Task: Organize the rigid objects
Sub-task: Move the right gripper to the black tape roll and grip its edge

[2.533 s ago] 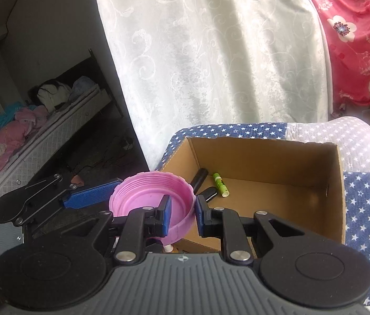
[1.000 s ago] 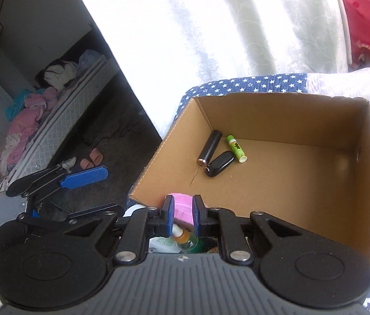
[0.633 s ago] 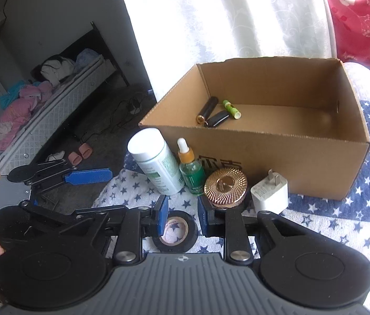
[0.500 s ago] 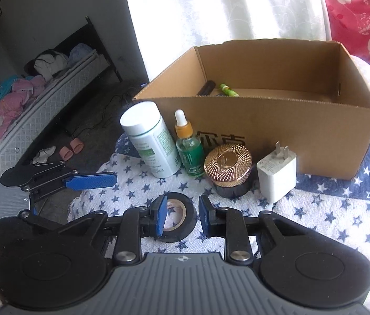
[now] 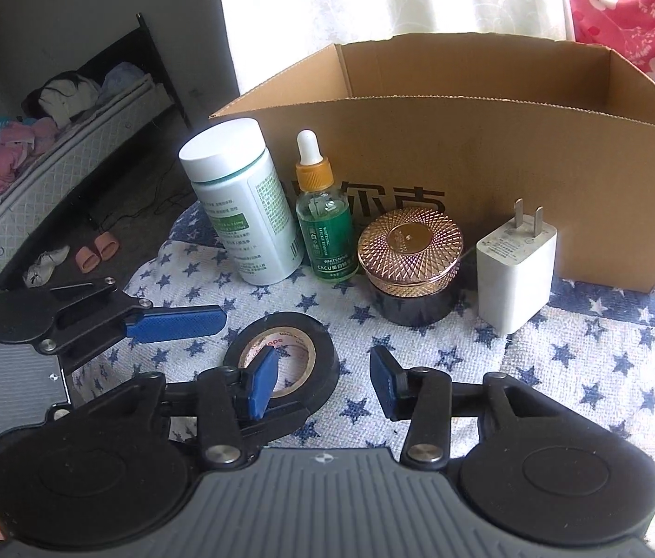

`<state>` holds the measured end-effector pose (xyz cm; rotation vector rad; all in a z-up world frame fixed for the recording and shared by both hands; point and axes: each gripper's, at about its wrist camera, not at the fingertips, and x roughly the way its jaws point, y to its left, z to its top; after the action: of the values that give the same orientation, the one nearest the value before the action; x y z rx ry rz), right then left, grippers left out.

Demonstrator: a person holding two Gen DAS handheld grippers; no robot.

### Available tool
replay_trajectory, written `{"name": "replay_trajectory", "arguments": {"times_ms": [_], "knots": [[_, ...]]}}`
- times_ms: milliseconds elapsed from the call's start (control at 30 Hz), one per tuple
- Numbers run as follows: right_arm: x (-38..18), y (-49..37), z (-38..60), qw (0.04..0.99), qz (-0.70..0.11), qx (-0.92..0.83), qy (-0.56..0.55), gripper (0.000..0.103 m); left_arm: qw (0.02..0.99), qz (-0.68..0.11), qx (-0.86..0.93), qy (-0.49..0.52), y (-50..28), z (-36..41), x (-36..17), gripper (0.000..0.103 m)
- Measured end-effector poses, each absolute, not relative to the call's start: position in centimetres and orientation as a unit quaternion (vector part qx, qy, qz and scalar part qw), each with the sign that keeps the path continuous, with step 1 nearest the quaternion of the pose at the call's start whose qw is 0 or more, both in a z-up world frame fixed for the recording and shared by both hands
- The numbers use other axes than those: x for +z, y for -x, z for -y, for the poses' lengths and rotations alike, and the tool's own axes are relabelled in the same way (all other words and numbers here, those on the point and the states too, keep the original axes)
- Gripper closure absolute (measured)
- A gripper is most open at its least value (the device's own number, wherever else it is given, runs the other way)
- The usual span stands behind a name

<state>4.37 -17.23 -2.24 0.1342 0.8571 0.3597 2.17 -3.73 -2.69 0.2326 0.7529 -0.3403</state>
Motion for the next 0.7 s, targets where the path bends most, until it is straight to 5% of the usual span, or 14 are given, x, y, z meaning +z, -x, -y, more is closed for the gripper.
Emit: {"name": "replay_trajectory", "arguments": {"times_ms": [333,433,700], "knots": [[-3.6,-5.3,17.7,0.876,-0.431,0.192,-0.101,0.079,0.907,-0.373,-0.162,-0.111,-2.6,4.0,-3.0,0.040],[-3.5,-5.2,17.8,0.875,-0.430,0.193,-0.107,0.080,0.905,-0.373,-0.175,-0.104,-2.4,4.2,-2.7,0.053],[-2.5,-4.7,17.9,0.882,-0.421,0.188,-0.095,0.082,0.907,-0.370,-0.170,-0.106,-2.3,4.5,-2.6,0.052]]}}
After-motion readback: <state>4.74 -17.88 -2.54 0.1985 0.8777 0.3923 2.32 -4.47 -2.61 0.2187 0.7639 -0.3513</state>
